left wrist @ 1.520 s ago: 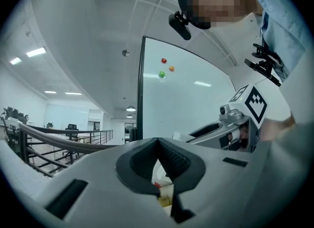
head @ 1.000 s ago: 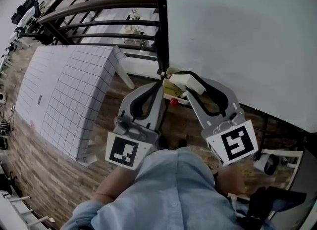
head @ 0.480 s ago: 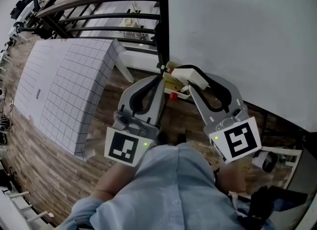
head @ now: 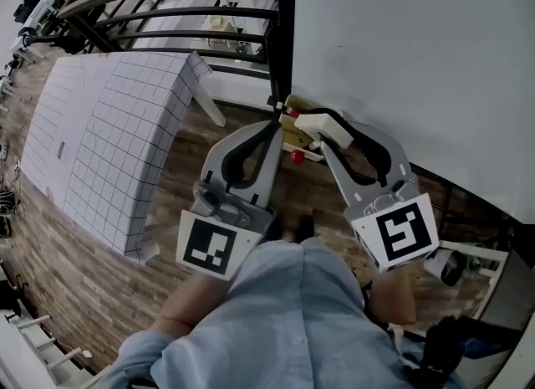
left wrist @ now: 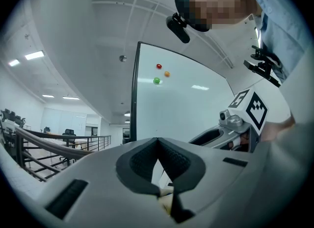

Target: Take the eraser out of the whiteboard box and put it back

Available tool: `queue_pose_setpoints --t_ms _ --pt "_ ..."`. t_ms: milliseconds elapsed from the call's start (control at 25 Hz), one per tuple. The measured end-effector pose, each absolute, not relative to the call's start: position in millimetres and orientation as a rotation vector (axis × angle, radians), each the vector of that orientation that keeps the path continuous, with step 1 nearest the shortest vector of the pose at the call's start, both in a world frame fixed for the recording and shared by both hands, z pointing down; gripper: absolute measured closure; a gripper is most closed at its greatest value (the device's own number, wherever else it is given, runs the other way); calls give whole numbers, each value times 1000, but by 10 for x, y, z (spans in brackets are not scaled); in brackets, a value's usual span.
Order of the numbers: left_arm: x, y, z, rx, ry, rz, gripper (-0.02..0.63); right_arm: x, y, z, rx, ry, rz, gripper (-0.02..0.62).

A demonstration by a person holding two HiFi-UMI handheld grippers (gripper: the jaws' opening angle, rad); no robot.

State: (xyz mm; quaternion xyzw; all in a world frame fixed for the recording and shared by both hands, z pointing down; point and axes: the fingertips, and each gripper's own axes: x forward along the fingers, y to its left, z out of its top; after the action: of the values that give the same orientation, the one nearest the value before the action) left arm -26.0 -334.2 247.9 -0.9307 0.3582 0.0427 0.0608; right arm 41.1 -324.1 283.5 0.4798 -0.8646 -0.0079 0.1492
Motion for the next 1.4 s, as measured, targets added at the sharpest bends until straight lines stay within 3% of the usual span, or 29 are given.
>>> queue_pose_setpoints --t_ms 1400 --pt "-494 -3963 3445 -3025 1129 -41 607 5 -3642 4168 1180 -2290 202 463"
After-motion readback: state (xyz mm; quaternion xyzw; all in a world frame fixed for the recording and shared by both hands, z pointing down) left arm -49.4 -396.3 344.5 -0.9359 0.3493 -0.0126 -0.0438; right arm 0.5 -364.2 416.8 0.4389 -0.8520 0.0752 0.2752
